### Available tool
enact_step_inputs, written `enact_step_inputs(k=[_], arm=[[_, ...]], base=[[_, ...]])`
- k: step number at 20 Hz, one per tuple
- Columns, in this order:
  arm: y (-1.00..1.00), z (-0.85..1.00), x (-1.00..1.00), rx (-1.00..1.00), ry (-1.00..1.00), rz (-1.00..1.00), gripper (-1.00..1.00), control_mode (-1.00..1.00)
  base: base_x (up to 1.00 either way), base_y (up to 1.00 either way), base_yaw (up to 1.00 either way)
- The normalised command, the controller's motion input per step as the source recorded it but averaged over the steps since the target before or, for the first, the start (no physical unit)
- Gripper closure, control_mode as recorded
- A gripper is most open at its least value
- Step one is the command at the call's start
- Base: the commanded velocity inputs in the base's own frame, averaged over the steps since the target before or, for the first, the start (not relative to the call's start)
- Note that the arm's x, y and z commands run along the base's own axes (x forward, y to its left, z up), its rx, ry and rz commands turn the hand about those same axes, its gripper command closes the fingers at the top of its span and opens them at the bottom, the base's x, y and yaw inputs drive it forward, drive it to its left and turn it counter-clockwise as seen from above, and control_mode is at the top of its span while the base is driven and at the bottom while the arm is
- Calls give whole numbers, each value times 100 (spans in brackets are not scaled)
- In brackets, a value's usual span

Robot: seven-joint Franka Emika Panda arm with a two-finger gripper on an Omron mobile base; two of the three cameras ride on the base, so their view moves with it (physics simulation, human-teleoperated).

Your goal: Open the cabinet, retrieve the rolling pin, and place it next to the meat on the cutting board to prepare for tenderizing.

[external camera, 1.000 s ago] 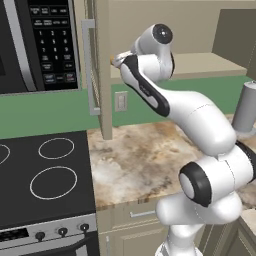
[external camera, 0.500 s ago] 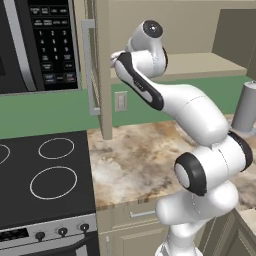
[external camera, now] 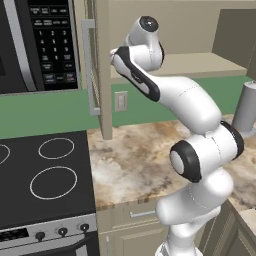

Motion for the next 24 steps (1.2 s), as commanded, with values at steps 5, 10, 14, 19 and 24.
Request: enact_step_inputs(k=[5, 10, 14, 19, 24], arm=[[0, -15, 24, 0, 0, 0, -100, -100], [0, -19, 21, 0, 0, 0, -100, -100], [0, -17, 18, 0, 0, 0, -100, -100], [8, -17, 13, 0, 0, 0, -100, -100], [11, -12, 12, 0, 0, 0, -100, -100]], base=[[0, 0, 0], [0, 0, 0], [0, 0, 0], [0, 0, 0], [0, 0, 0]])
